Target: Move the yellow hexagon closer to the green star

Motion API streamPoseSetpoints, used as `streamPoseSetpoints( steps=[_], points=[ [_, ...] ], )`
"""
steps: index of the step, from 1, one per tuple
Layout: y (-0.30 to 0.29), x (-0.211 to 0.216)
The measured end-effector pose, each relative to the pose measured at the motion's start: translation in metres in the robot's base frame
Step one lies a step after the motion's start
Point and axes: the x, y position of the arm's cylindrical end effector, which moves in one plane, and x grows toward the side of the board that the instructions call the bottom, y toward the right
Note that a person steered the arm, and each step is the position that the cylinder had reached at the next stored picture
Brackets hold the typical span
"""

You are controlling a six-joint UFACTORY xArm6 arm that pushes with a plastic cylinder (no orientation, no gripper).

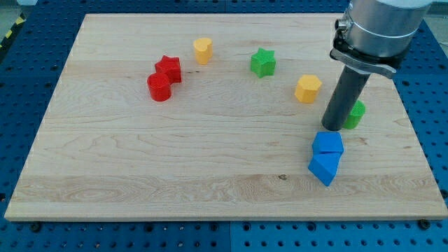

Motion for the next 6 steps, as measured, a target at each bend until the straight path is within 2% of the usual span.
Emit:
streamPoseSetpoints(
  steps=[2, 6],
  points=[
    [0.010, -0.006],
    [-0.019, -0.074]
  ],
)
